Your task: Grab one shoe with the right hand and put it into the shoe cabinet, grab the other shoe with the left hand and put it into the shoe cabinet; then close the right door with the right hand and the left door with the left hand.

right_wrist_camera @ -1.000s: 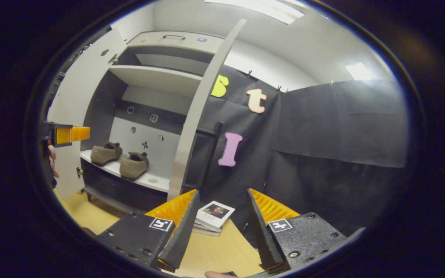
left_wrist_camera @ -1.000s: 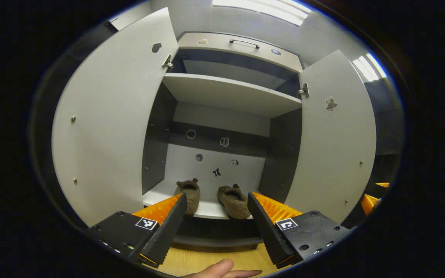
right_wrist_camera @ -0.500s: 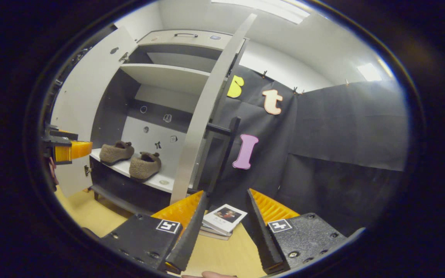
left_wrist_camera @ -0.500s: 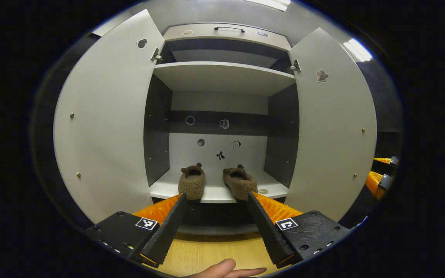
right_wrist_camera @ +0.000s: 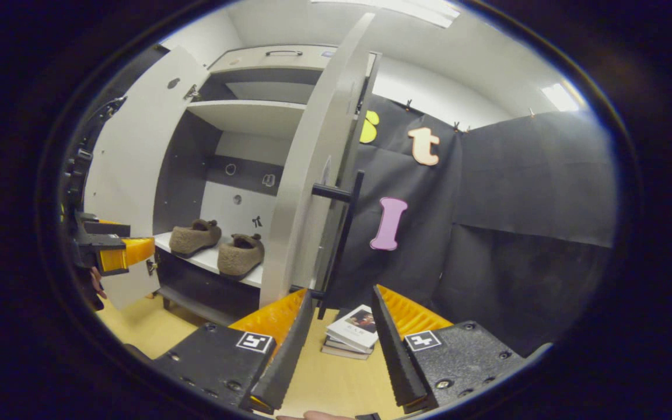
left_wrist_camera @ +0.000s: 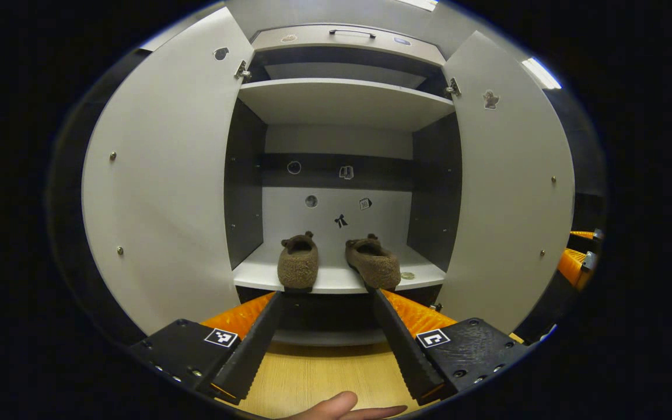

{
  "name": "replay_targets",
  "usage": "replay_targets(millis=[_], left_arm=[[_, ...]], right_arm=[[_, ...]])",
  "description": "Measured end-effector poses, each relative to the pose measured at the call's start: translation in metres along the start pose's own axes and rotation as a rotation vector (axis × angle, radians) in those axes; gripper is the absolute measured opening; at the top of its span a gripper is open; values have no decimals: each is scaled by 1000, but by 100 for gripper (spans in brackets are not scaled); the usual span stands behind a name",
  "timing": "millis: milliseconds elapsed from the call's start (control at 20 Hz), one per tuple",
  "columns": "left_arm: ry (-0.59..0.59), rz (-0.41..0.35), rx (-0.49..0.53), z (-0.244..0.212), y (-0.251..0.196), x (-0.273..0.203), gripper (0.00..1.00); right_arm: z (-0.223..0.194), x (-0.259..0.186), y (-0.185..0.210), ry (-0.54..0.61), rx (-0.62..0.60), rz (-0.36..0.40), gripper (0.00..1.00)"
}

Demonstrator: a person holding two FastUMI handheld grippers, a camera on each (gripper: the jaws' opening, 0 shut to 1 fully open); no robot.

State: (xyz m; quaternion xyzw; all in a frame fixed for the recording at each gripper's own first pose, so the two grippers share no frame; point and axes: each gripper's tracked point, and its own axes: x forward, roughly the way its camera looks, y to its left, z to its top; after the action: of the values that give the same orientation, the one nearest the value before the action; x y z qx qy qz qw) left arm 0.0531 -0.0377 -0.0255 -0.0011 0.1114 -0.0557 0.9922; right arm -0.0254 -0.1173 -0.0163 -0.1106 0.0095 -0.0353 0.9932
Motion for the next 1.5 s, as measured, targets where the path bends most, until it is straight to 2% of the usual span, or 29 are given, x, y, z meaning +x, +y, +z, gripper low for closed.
replay_targets(millis=[100, 200, 400, 750, 1150, 1400, 1500], left_arm=[[4, 12, 12, -1, 6, -1, 95], [0, 28, 20, -2, 14, -4, 95], [21, 65, 10, -12, 31, -10, 95], [25, 111, -15, -11, 51, -16, 95], [26, 194, 28, -20, 79, -47, 95], [32, 249, 46, -23, 97, -68, 95], [21, 264, 50, -21, 104, -74, 95]], right_arm=[[3, 2, 8, -13, -29, 7, 69], [3, 1, 10, -19, -21, 2, 67], [4, 2, 15, -14, -1, 22, 69], [12, 9, 50, -29, -18, 92, 69], [18, 24, 89, -45, -46, 184, 69], [12, 30, 118, -4, -67, 241, 68], [8, 29, 130, 8, -68, 271, 72]])
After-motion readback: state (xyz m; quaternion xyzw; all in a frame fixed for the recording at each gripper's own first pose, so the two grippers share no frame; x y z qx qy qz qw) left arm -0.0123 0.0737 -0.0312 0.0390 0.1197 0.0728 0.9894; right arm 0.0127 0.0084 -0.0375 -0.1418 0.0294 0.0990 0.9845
